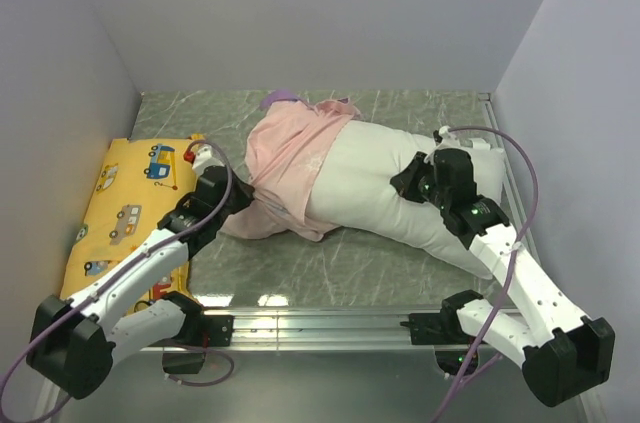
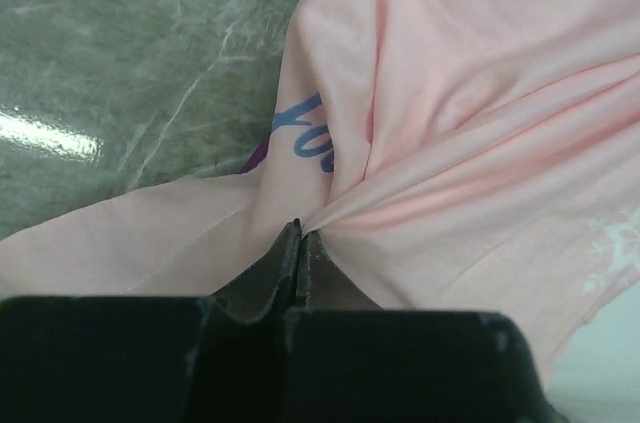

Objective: Remove the pillowcase from the pillow

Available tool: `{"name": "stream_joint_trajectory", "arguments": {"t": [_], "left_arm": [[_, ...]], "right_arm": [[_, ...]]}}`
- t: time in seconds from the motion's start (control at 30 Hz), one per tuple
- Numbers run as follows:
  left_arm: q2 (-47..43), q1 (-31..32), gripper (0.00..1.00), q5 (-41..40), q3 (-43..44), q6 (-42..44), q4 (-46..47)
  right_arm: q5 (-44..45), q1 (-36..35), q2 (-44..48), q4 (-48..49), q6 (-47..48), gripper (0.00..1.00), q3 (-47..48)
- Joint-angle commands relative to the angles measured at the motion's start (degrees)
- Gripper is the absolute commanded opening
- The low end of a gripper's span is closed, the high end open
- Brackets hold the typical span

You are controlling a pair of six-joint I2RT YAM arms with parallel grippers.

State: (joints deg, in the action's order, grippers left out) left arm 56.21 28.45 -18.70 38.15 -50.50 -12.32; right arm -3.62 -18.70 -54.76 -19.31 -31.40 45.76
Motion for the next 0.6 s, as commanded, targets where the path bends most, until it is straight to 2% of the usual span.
{"name": "stream_joint_trajectory", "arguments": {"t": [0.0,0.03,0.07,0.13,0.17,0.27,0.37,0.4,0.43,0.57], "left_arm": [[3.4,-2.1,0.0,1.2,-2.6,1.0,4.3],[4.0,-1.6,0.01,2.2,-3.9,0.8,6.8],[4.9,-1.1,0.01,2.2,-4.4,0.4,7.6],[5.8,0.6,0.0,1.6,-4.8,0.1,8.9],[6.7,1.2,0.01,1.4,-4.8,-0.1,9.1],[8.0,3.3,0.0,0.8,-4.5,0.1,10.0],[8.6,5.3,0.01,-0.5,-4.0,0.1,10.3],[8.7,5.7,0.0,-0.6,-3.9,0.1,10.2],[9.0,5.8,0.0,-0.7,-3.6,0.1,10.2],[9.5,6.4,0.0,-1.3,-3.2,0.2,9.9]], "right_arm": [[5.7,-0.2,2.1,-4.0,4.5,0.18,2.6],[8.7,-1.6,2.7,-4.4,4.8,0.25,2.9],[9.8,-4.9,3.1,-4.9,5.5,0.41,3.6],[13.2,-8.6,4.7,-5.3,6.3,0.54,4.2],[14.8,-12.6,5.4,-5.0,6.5,0.67,4.5],[17.1,-18.0,6.5,-3.1,7.5,0.78,4.5],[22.0,-27.2,4.1,-0.8,8.5,0.84,4.8],[23.6,-31.5,1.0,-0.1,8.6,0.89,5.0],[25.4,-33.8,-1.0,-0.1,9.2,0.9,5.7],[31.3,-39.0,-12.5,1.0,9.9,0.95,10.1]]}}
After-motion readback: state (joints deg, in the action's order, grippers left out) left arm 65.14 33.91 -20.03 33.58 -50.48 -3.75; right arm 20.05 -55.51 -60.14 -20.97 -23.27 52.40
